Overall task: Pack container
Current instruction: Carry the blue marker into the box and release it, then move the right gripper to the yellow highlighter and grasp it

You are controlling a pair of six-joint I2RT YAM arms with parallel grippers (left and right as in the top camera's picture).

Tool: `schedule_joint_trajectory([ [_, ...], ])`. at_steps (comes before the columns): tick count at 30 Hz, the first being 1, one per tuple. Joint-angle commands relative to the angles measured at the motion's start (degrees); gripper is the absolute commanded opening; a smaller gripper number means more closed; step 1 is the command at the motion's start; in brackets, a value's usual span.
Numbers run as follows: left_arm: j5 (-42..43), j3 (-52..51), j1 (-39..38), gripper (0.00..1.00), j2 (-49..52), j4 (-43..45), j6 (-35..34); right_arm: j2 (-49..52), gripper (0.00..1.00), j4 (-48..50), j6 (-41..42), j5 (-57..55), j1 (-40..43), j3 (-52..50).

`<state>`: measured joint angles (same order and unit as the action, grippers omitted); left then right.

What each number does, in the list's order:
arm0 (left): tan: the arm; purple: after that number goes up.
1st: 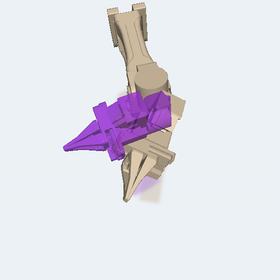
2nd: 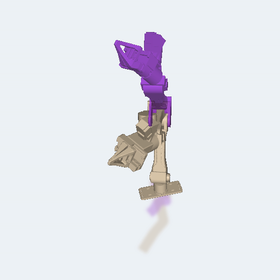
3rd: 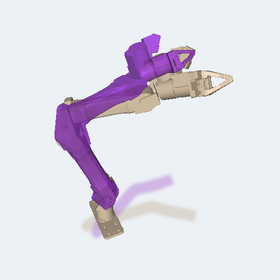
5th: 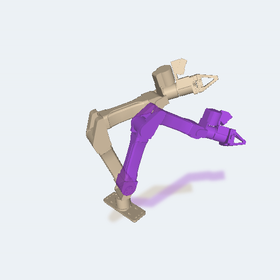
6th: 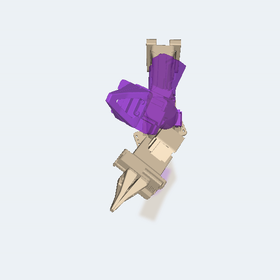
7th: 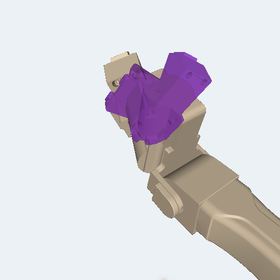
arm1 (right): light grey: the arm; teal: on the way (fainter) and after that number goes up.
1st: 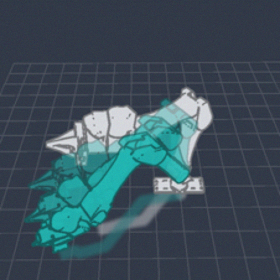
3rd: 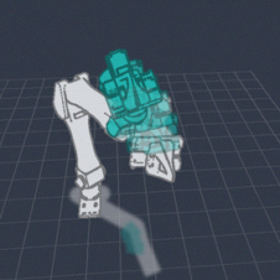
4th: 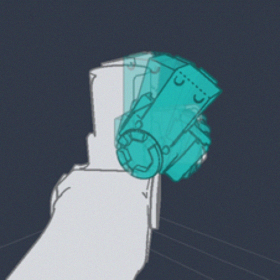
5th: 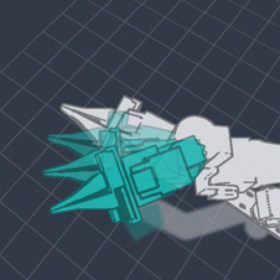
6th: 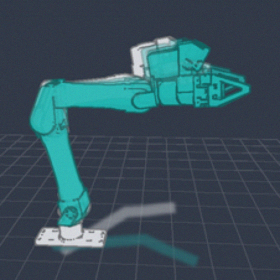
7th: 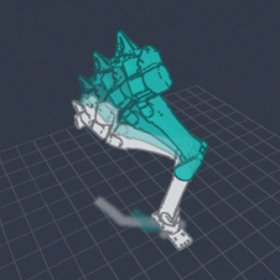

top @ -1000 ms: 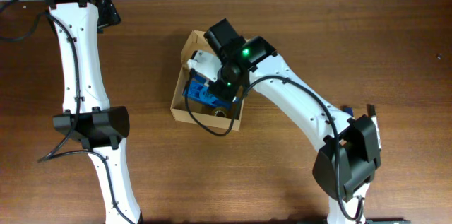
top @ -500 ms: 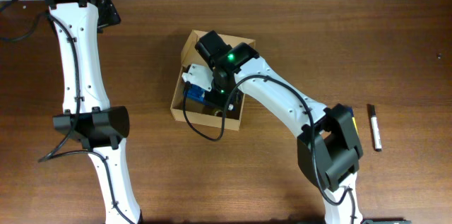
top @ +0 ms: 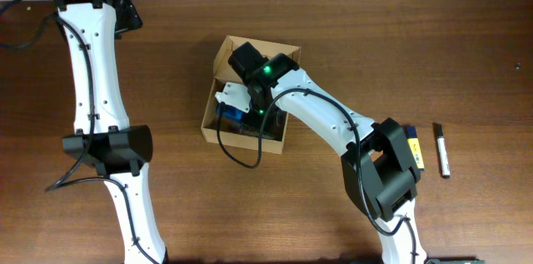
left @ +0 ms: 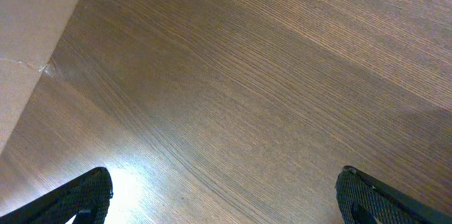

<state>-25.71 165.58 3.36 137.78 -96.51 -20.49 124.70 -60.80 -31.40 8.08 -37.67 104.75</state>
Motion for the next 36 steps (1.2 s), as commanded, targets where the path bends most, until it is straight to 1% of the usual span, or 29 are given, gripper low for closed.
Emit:
schedule_joint_trajectory([
  [1,-0.02,0.87,0.17,1.00,-2.16,-0.15,0.85,0.31,0.30,-0.59,2.89,-6.43,-0.55,3.80],
  [4,-0.02,0.85,0.17,0.99,-2.16,-0.15,0.85,-0.15,0.30,-3.78,3.45,-8.15,-0.50,9.18],
  [7,-0.02,0.85,0.17,1.00,-2.16,-0.15,0.85,-0.87,0.30,-8.41,6.45,-8.98,-0.46,17.59],
  [10,-0.02,0.85,0.17,1.00,-2.16,-0.15,0.85,-1.79,0.32,-12.90,7.23,-13.42,0.00,25.55],
  [12,-0.02,0.85,0.17,1.00,-2.16,-0.15,0.85,-4.11,0.29,-13.35,9.86,-17.09,1.49,26.97],
  [13,-0.02,0.85,0.17,1.00,-2.16,-0.15,0.85,-5.49,0.27,-13.77,9.92,-17.18,2.67,26.51],
  [16,-0.02,0.85,0.17,1.00,-2.16,-0.15,0.85,-9.90,0.27,-12.81,10.58,-17.16,8.11,22.14],
  [20,-0.02,0.85,0.17,1.00,-2.16,-0.15,0.85,-16.85,0.27,-8.48,11.06,-17.14,17.92,10.16],
  [22,-0.02,0.85,0.17,1.00,-2.16,-0.15,0.85,-20.15,0.27,-6.05,12.81,-17.00,23.63,3.17],
  [24,-0.02,0.85,0.17,1.00,-2.16,-0.15,0.85,-22.27,0.27,-5.35,13.07,-15.10,29.03,-2.43],
  [25,-0.02,0.85,0.17,1.00,-2.16,-0.15,0.85,-22.88,0.27,-5.68,14.80,-13.51,32.57,-5.42],
  [28,-0.02,0.87,0.17,0.99,-2.16,-0.15,0.85,-22.27,0.27,-9.51,18.45,-10.56,39.08,-10.08],
  [31,-0.02,0.87,0.17,1.00,-2.16,-0.15,0.85,-22.01,0.28,-10.36,18.64,-6.69,44.15,-14.91],
  [32,-0.02,0.85,0.17,1.00,-2.16,-0.15,0.85,-22.01,0.31,-10.38,18.62,-5.40,45.64,-16.50],
  [36,-0.02,0.87,0.17,1.00,-2.16,-0.15,0.85,-22.01,0.33,-10.12,18.62,-5.27,49.40,-22.18],
])
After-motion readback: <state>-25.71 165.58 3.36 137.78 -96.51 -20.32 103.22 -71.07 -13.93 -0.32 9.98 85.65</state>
